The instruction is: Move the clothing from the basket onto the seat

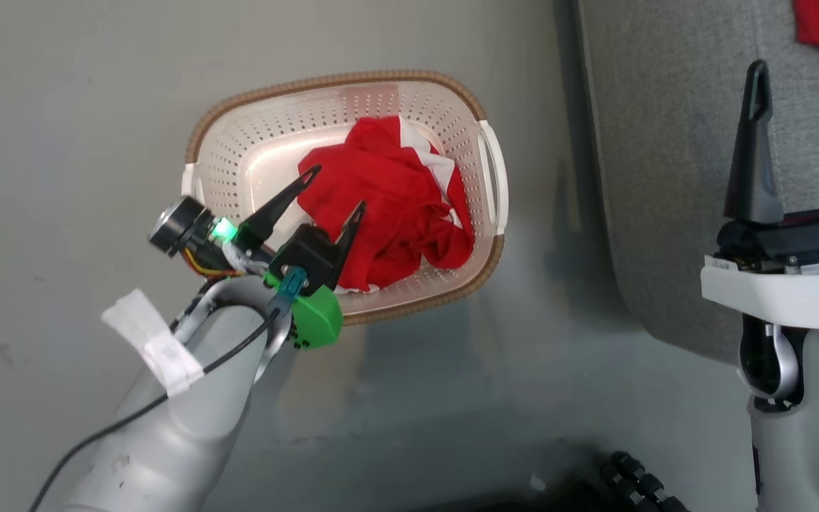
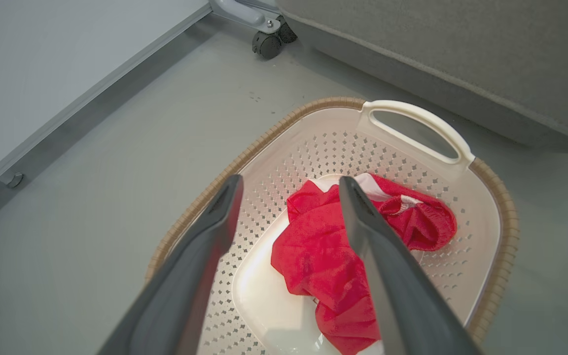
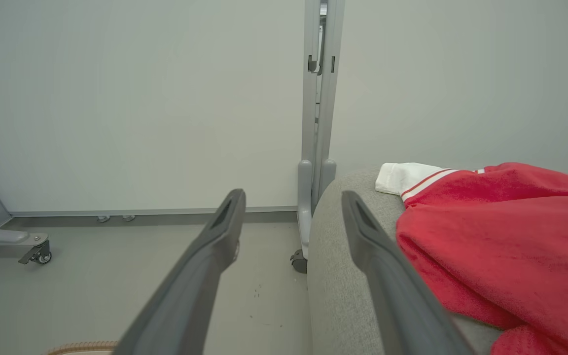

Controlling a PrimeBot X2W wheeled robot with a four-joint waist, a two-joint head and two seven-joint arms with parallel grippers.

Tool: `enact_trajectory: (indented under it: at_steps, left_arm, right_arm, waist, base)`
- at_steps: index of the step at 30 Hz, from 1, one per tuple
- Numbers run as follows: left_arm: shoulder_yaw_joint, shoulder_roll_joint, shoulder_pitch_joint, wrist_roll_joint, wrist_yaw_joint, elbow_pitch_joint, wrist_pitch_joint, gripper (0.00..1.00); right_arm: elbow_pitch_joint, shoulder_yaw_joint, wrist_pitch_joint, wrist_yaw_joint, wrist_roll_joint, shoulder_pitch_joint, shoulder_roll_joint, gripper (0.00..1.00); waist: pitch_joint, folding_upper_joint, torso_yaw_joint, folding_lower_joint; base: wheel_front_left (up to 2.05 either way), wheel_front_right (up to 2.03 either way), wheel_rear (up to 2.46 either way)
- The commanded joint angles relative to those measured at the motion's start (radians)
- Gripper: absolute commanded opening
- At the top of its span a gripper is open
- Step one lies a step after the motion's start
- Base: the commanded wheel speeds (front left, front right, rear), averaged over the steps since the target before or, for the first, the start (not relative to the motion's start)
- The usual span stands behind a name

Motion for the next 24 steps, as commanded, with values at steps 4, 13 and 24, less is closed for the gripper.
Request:
enact_trajectory:
  at_steps: [4, 13, 24]
  left_arm:
    - [-0.11, 0.016, -0.174, 0.062, -0.006, 0.136, -0.001, 1.0]
    - [-0.269, -0.039, -0.428, 0.047, -0.006, 0.458, 0.027, 1.0]
    - [-0.404, -0.07, -0.563, -0.042, -0.006, 0.611, 0.064, 1.0]
  right_arm:
    - [-0.039, 0.007, -0.003, -0.001, -0.005, -0.061, 0.0, 1.0]
    - [-0.132, 0.024, -0.003, -0.001, 0.029, -0.115, 0.001, 1.0]
    - [-0.182, 0.027, -0.003, -0.001, 0.045, -0.133, 0.001, 1.0]
  waist:
    - [0.208, 0.0, -0.052, -0.0002]
    - [0.298, 0.0, -0.099, -0.0002]
    - [0.373, 0.0, -0.115, -0.0002]
  base:
    - [0.0, 0.0, 0.0]
    - [0.0, 0.0, 0.0]
    - [0.0, 0.0, 0.0]
